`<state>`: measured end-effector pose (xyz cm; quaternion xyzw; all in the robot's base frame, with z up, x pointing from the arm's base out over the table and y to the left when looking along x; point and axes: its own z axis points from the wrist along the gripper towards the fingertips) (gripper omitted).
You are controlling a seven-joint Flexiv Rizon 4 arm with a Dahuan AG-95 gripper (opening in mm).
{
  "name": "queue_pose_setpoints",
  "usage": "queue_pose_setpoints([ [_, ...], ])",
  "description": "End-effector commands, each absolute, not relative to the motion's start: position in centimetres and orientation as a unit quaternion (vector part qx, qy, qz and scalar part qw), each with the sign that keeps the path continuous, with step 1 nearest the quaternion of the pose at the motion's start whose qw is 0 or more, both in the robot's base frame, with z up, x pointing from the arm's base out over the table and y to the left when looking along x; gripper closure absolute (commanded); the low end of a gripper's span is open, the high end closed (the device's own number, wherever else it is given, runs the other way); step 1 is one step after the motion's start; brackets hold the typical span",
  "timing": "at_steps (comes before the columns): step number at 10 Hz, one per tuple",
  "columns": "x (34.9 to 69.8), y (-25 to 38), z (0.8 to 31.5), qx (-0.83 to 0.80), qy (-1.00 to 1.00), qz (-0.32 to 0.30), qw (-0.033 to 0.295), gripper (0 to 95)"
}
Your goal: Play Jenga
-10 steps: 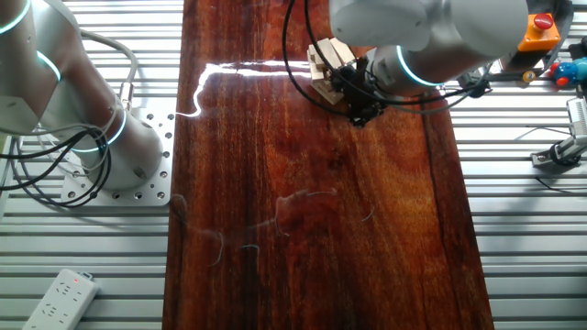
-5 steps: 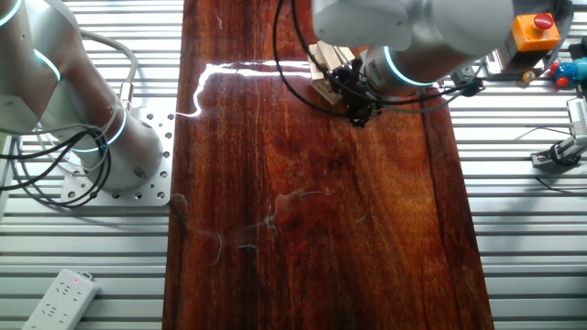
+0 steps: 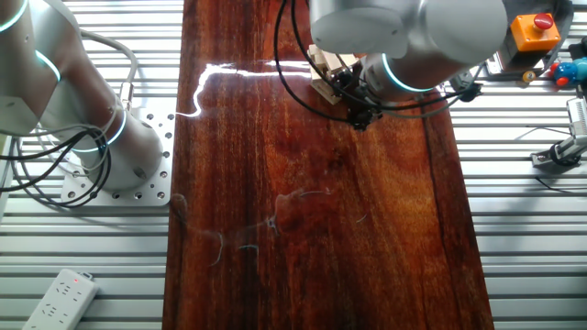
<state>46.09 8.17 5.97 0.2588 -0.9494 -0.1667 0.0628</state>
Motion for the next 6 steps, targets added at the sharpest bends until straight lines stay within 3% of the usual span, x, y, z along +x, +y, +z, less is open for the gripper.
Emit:
queue_pose_setpoints([
  [1,46.0,8.2,6.0,0.257,-0.949,-0.169,0.061,38.0],
  [6,46.0,8.4,7.1,0.245,-0.958,-0.140,0.046,38.0],
])
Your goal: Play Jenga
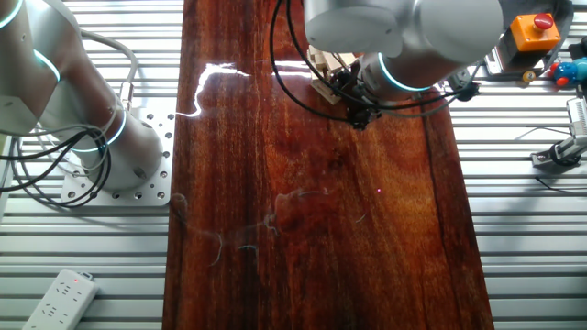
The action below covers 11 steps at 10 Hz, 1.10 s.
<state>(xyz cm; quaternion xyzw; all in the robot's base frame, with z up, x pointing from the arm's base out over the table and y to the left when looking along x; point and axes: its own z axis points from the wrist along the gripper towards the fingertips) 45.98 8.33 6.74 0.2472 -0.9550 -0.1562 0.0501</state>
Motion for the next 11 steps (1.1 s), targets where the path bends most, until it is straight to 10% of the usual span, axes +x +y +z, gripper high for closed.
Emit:
queue_pose_setpoints([
  [1,46.0,8.4,7.4,0.245,-0.960,-0.132,0.041,38.0],
  [11,45.0,8.6,8.8,0.222,-0.962,-0.155,0.045,38.0],
])
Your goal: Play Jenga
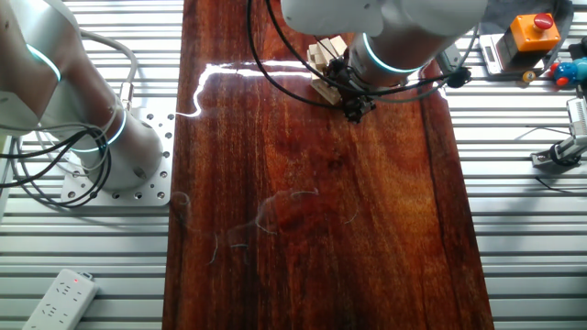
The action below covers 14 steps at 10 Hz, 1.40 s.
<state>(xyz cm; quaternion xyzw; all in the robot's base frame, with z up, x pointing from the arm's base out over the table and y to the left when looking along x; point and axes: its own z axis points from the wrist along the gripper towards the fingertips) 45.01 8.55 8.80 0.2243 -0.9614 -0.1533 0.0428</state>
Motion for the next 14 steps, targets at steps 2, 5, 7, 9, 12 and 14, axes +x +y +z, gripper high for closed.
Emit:
queue_pose_setpoints([
  [2,44.98,8.59,8.90,0.213,-0.963,-0.157,0.047,38.0],
  [5,44.80,8.75,9.17,0.187,-0.967,-0.168,0.050,38.0],
  [7,44.89,8.97,9.27,0.170,-0.969,-0.175,0.052,38.0],
  [9,45.05,9.17,9.26,0.149,-0.970,-0.187,0.052,38.0],
  [12,45.23,9.30,9.35,0.133,-0.969,-0.202,0.053,38.0],
  [14,45.28,9.35,9.36,0.127,-0.968,-0.211,0.053,38.0],
])
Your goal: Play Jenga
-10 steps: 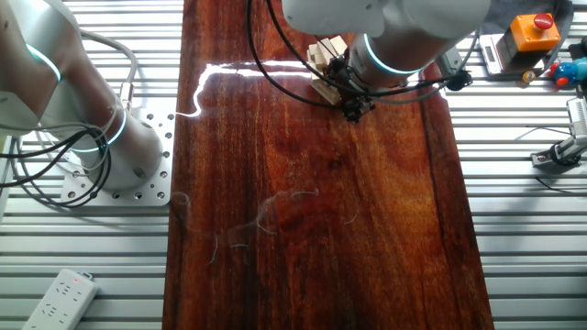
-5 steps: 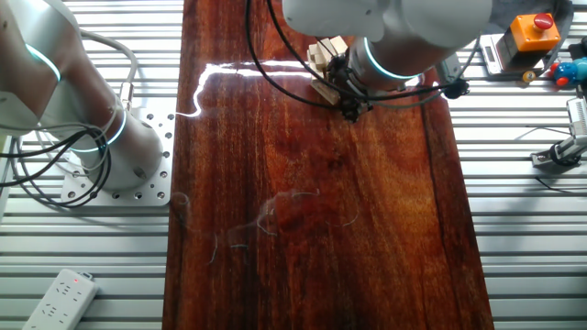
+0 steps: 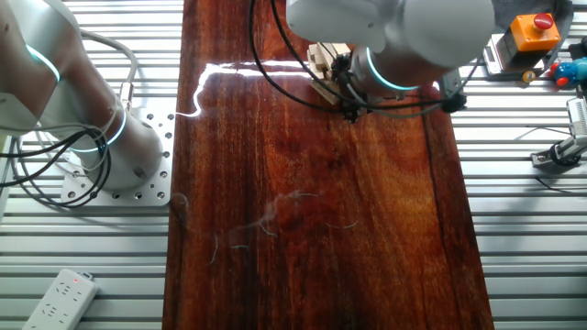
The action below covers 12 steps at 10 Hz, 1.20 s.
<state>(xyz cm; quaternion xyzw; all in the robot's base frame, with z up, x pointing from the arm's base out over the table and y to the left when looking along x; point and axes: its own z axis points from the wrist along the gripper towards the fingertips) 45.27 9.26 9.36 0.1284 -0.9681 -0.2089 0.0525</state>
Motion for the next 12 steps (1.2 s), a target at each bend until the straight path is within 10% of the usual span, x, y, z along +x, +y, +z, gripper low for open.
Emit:
queue_pose_setpoints([
  [1,45.28,9.35,9.36,0.129,-0.967,-0.211,0.052,38.0],
  [12,46.27,9.77,9.68,0.086,-0.960,-0.263,0.046,38.0],
])
